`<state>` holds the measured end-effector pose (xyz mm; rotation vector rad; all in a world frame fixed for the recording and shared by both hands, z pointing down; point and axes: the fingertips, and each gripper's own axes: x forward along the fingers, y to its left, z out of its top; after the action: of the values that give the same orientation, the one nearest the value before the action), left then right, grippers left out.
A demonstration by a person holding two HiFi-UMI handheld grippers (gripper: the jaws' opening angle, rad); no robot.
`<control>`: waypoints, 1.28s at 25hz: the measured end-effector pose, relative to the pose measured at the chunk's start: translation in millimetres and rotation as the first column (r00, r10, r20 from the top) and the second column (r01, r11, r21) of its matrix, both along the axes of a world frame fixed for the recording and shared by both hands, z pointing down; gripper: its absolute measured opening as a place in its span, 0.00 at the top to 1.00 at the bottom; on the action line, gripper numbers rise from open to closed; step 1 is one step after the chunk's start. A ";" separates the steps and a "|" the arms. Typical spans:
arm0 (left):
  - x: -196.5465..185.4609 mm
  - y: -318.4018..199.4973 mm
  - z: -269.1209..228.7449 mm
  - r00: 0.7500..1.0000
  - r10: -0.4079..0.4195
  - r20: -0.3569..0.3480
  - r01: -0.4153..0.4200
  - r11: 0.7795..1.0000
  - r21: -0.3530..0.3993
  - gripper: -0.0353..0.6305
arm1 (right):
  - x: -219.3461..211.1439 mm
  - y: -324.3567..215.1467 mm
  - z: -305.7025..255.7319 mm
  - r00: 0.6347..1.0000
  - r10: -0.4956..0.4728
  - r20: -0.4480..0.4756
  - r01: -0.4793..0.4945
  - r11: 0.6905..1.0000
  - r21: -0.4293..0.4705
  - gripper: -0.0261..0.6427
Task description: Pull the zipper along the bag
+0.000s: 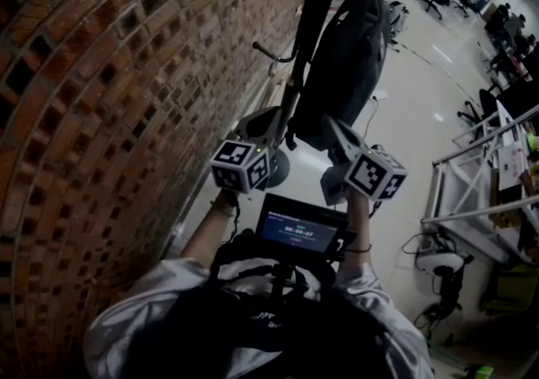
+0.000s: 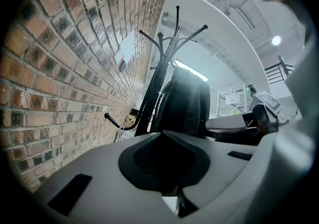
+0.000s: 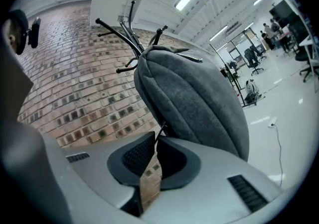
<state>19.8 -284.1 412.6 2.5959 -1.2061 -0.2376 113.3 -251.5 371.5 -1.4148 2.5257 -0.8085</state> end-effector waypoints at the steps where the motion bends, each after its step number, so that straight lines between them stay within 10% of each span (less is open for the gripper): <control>1: 0.5 1.2 -1.9 1.000 0.003 0.006 -0.003 1.000 -0.003 0.94 | 0.2 0.9 -1.9 1.000 0.001 0.009 -0.001 1.000 0.003 0.92; 26: -4.1 0.8 4.1 1.000 -0.006 0.011 0.006 1.000 -0.024 0.94 | -4.8 -34.3 24.5 0.982 0.160 -0.102 -0.159 0.987 0.016 0.75; 32: 4.8 2.7 4.0 1.000 0.011 0.011 -0.011 1.000 -0.014 0.94 | -2.7 -46.7 33.0 0.747 0.508 -0.429 -0.440 0.861 0.255 0.75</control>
<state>24.6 -281.5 416.6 2.5943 -1.1921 -0.2122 110.5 -298.1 404.5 -2.3059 2.2551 -0.1883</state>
